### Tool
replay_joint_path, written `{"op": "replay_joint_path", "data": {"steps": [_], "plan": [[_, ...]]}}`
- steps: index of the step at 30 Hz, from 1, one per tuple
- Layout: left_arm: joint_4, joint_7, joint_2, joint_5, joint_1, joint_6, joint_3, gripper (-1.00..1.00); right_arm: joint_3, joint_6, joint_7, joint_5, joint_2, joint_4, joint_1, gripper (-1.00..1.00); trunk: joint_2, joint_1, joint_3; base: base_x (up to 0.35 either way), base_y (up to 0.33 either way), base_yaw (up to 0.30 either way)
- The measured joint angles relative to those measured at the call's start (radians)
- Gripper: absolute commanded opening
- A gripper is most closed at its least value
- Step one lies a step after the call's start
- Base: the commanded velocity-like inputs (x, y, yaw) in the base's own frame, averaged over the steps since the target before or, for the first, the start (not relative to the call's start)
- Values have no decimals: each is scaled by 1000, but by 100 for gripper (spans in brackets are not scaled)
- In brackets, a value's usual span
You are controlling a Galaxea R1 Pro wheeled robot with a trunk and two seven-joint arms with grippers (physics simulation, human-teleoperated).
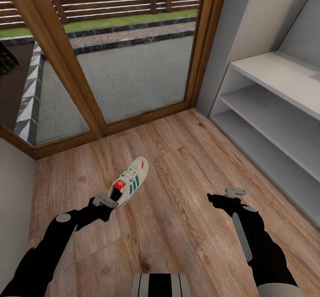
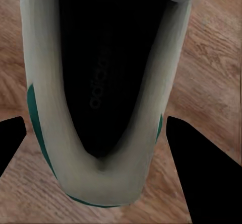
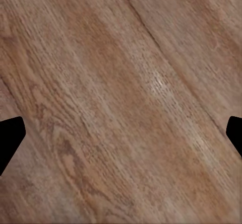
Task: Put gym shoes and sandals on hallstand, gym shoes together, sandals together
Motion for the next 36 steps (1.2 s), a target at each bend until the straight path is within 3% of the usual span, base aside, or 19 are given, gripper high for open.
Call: {"op": "replay_joint_path", "data": {"steps": [3, 4, 9, 33, 36], "plan": [[-61, 1, -14, 6, 0, 105, -1, -100, 0, 0, -1, 0, 0, 0, 0, 100, 21, -11, 9, 0, 0, 0], [-66, 1, -36, 9, 1, 118, -1, -100, 0, 0, -1, 0, 0, 0, 0, 100, 28, -15, 12, 0, 0, 0], [-66, 3, -61, 2, 0, 125, -1, -100, 0, 0, -1, 0, 1, 0, 0, 100, 63, -34, 28, 0, 0, 0], [-63, 1, -71, 5, 4, 128, -2, -100, 2, 0, -1, -1, 1, 1, 0, 100, 231, -126, 135, 0, 0, 0], [-62, 1, -72, 5, 4, 128, -1, -100, 1, 0, -1, -1, 1, 2, 0, 100, 231, -127, 140, 0, 0, 0]]}}
